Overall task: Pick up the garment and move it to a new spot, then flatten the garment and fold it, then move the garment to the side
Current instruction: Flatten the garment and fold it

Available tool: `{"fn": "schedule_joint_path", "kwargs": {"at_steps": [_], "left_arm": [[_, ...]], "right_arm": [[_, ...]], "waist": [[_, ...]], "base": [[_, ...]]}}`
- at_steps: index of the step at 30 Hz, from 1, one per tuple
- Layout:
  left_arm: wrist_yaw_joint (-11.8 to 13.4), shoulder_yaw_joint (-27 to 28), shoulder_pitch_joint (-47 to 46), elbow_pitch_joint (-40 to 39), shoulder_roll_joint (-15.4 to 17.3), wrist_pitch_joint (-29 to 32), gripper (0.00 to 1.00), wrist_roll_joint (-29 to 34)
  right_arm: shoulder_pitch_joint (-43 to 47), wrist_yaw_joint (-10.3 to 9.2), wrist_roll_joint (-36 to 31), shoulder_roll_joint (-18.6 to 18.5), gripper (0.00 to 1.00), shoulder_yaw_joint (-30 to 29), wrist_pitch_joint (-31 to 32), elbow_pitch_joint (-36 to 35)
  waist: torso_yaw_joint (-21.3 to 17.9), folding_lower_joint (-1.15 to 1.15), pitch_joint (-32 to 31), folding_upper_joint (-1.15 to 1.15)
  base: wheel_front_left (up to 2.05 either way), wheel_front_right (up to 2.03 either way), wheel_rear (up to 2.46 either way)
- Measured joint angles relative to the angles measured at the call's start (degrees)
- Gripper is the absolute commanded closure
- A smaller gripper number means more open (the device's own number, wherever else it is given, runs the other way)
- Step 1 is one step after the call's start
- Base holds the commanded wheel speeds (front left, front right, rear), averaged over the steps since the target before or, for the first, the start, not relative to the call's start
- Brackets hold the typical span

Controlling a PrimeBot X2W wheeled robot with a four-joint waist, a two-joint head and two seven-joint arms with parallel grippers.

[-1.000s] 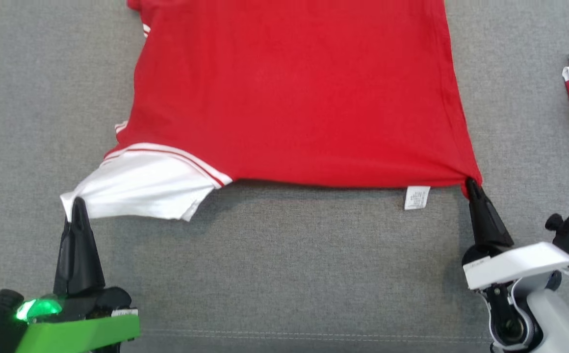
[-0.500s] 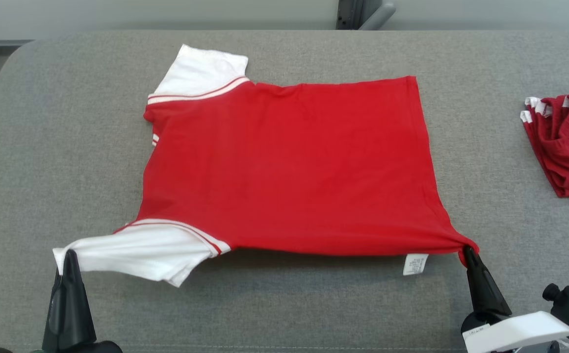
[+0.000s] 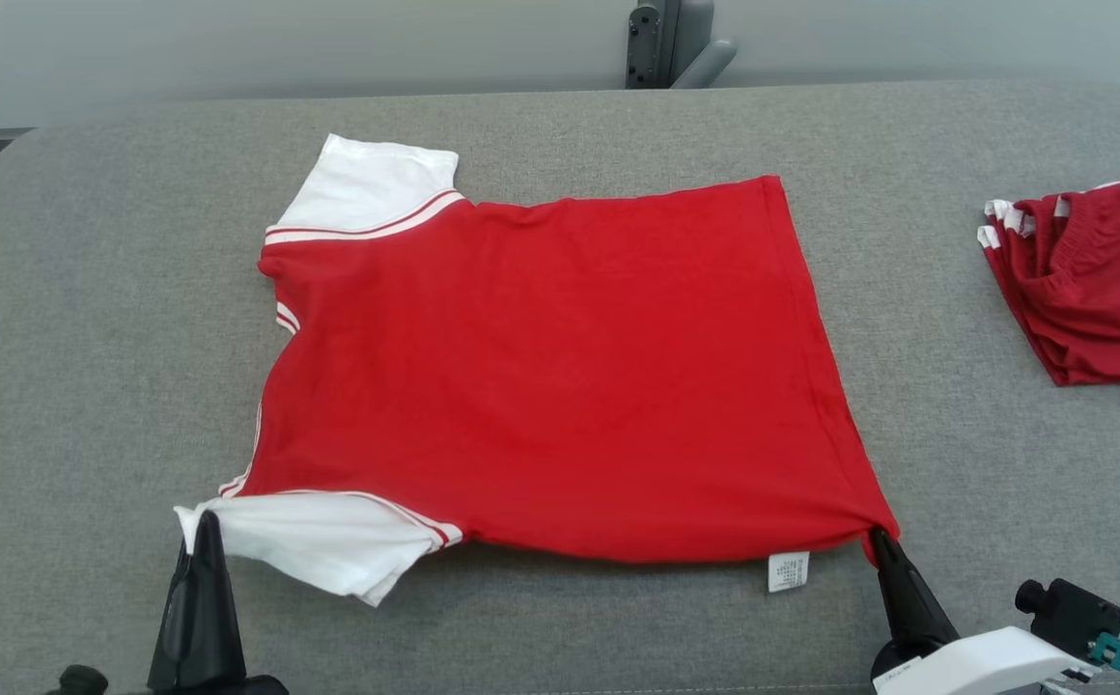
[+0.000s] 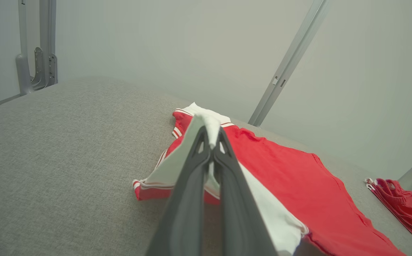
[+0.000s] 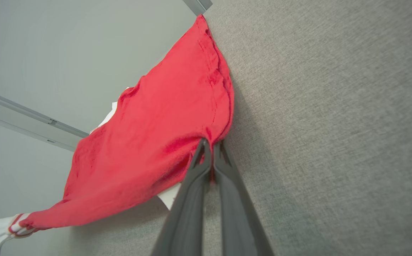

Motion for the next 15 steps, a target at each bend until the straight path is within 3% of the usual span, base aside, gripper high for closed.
{"fn": "schedule_joint_path", "kwargs": {"at_steps": [7, 15], "left_arm": [[-0.32, -1.38, -4.93, 5.24, 0.01, -0.01, 1.0, 0.9], [-0.49, -4.07, -14.79, 16.56, -0.01, -0.01, 1.0, 3.3]], "right_arm": [[-2.83, 0.0, 3.49, 0.58, 1.0, 1.55, -0.04, 2.33], [-7.01, 0.0, 6.78, 0.48, 1.0, 1.08, -0.49, 4.33]], "waist": [[0.41, 0.0, -0.24, 0.0], [0.52, 0.0, 0.6, 0.0]], "base": [[0.0, 0.0, 0.0], [0.0, 0.0, 0.0]]}}
